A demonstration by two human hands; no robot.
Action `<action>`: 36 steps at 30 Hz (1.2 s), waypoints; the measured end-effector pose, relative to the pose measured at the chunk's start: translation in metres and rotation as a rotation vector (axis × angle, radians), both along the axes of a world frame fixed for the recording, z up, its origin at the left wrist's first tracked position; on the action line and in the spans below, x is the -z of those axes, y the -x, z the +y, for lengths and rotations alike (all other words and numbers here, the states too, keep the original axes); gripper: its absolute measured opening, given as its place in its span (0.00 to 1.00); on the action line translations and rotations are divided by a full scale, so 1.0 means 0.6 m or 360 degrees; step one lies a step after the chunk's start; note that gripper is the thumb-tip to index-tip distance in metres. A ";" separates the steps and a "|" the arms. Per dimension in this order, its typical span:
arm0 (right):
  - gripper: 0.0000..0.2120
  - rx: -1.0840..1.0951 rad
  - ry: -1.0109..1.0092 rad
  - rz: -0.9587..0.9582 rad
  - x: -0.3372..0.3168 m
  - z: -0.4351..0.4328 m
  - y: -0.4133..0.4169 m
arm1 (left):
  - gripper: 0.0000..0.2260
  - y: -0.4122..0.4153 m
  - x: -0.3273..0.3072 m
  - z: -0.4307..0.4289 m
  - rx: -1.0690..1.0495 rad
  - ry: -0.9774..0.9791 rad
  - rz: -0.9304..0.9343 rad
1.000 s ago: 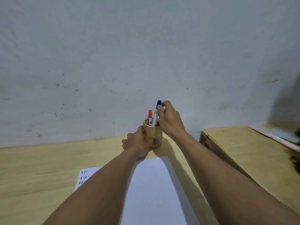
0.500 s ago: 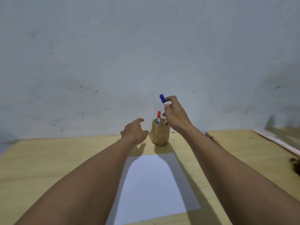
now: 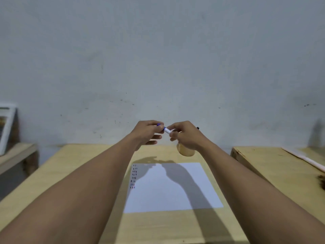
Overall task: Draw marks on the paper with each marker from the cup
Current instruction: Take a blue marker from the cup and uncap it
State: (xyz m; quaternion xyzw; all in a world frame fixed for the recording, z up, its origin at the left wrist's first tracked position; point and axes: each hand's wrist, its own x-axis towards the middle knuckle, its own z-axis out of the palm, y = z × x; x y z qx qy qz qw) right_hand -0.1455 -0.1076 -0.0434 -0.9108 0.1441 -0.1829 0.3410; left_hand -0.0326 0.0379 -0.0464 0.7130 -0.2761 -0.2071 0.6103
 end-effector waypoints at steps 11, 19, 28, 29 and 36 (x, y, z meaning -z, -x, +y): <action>0.04 -0.0016 0.0134 0.0036 0.002 0.032 0.007 | 0.10 -0.007 0.004 0.058 -0.0089 0.0112 0.0030; 0.08 -0.0121 0.0015 0.0096 0.009 0.055 0.011 | 0.08 -0.015 0.012 0.082 -0.0074 0.0047 0.0001; 0.13 -0.0189 -0.0370 -0.0001 0.025 0.084 0.008 | 0.05 -0.030 0.073 0.119 -0.0362 -0.0298 -0.0388; 0.15 -0.0183 -0.0450 -0.0013 0.030 0.091 0.006 | 0.04 -0.029 0.086 0.126 -0.0397 -0.0376 -0.0472; 0.14 -0.0137 -0.0485 -0.0239 0.092 0.137 -0.005 | 0.04 -0.029 0.177 0.157 -0.0562 -0.0738 -0.0739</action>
